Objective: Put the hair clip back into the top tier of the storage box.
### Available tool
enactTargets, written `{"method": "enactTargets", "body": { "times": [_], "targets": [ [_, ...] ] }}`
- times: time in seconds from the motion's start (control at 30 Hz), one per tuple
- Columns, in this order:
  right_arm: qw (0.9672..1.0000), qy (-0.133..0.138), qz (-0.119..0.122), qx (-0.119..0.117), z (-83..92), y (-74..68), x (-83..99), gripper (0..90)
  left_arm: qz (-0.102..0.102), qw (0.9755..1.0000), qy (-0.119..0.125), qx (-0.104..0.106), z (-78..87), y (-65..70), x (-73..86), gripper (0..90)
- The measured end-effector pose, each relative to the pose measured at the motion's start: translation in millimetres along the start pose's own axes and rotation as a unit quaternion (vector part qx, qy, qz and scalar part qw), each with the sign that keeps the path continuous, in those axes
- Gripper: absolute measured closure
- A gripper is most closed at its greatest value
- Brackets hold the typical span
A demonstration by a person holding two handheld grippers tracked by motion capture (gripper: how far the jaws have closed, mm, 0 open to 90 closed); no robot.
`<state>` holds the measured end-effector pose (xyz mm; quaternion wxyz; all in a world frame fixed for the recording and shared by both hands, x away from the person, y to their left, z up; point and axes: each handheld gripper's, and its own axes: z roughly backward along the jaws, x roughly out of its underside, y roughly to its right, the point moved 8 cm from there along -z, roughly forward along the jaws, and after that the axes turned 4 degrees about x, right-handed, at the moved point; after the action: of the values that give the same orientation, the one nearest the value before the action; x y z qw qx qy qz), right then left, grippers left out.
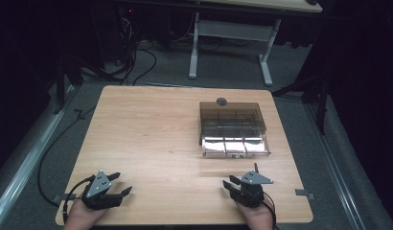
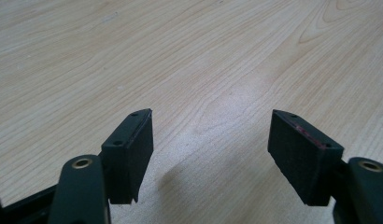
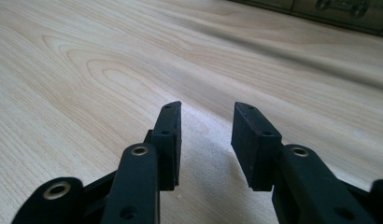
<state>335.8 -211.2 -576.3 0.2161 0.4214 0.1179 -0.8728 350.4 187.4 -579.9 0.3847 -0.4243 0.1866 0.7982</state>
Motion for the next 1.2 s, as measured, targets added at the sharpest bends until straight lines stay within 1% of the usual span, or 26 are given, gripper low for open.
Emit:
{"method": "enactTargets", "body": {
  "times": [0.07, 0.17, 0.27, 0.3, 0.4, 0.47, 0.5, 0.57, 0.6, 0.63, 0.67, 0.7, 0.77, 0.83, 0.97, 1.1, 1.17, 1.2],
  "targets": [
    [1.0, 0.005, 0.002, 0.001, 2.2, 1.2, -1.6, 64.9, 0.002, 1.0, 0.0, -0.001, -0.2, -0.2, -0.1, 31.6],
    [0.9999, 0.007, -0.004, 0.008, 5.0, 5.4, -1.0, 67.7, 0.005, 1.0, 0.002, -0.002, -0.2, -0.8, -0.3, 31.5],
    [0.9997, 0.007, -0.006, 0.023, 9.7, 12.6, 1.7, 70.2, 0.003, 1.0, 0.003, -0.004, 0.2, -0.8, -0.4, 31.6],
    [0.9995, 0.008, -0.012, 0.027, 12.3, 15.6, 2.6, 70.8, 0.002, 1.0, 0.004, -0.005, 0.3, -0.8, -0.4, 31.6],
    [0.999, 0.014, -0.028, 0.031, 19.1, 23.9, 5.5, 72.1, 0.003, 1.0, 0.004, -0.005, 0.4, -0.9, -0.4, 31.5],
    [0.9985, 0.015, -0.034, 0.039, 23.2, 31.7, 8.5, 73.0, 0.003, 1.0, 0.005, -0.004, 0.5, -0.9, -0.5, 31.6],
    [0.9981, 0.014, -0.042, 0.043, 25.3, 34.9, 10.0, 73.7, 0.003, 1.0, 0.005, -0.004, 0.6, -0.9, -0.5, 31.6],
    [0.9972, 0.017, -0.049, 0.053, 28.5, 42.1, 11.8, 75.3, 0.003, 1.0, 0.005, -0.003, 0.8, -0.9, -0.5, 31.5],
    [0.9972, 0.017, -0.049, 0.053, 28.5, 42.1, 11.8, 75.3, 0.003, 1.0, 0.005, -0.003, 0.8, -0.9, -0.5, 31.5],
    [0.9966, 0.018, -0.052, 0.061, 32.4, 49.4, 13.6, 75.5, 0.003, 1.0, 0.005, -0.003, 0.8, -0.9, -0.5, 31.5],
    [0.9962, 0.016, -0.058, 0.064, 34.5, 52.1, 14.8, 75.5, 0.003, 1.0, 0.005, -0.003, 0.8, -0.8, -0.5, 31.5],
    [0.996, 0.016, -0.057, 0.067, 36.7, 56.1, 16.2, 75.5, 0.002, 1.0, 0.005, -0.004, 0.7, -0.8, -0.5, 31.5],
    [0.9952, 0.014, -0.061, 0.075, 39.6, 61.1, 18.5, 75.5, 0.002, 1.0, 0.005, -0.004, 0.6, -0.6, -0.5, 31.6],
    [0.9941, 0.014, -0.071, 0.081, 42.8, 65.8, 20.7, 75.6, 0.002, 1.0, 0.004, -0.004, 0.4, -0.7, -0.4, 31.5],
    [0.9919, 0.01, -0.078, 0.1, 48.8, 78.0, 25.4, 77.9, 0.003, 1.0, 0.004, -0.005, 0.5, -0.9, -0.4, 31.5],
    [0.9887, 0.012, -0.095, 0.115, 54.9, 88.8, 28.9, 84.7, 0.003, 1.0, 0.004, -0.005, 0.4, -0.9, -0.4, 31.5],
    [0.9875, 0.01, -0.1, 0.121, 56.2, 91.4, 30.0, 88.9, 0.003, 1.0, 0.004, -0.005, 0.4, -0.9, -0.4, 31.5],
    [0.9872, 0.008, -0.099, 0.125, 56.0, 92.4, 30.1, 90.0, 0.002, 1.0, 0.004, -0.005, 0.4, -0.9, -0.4, 31.5]
  ]
}}
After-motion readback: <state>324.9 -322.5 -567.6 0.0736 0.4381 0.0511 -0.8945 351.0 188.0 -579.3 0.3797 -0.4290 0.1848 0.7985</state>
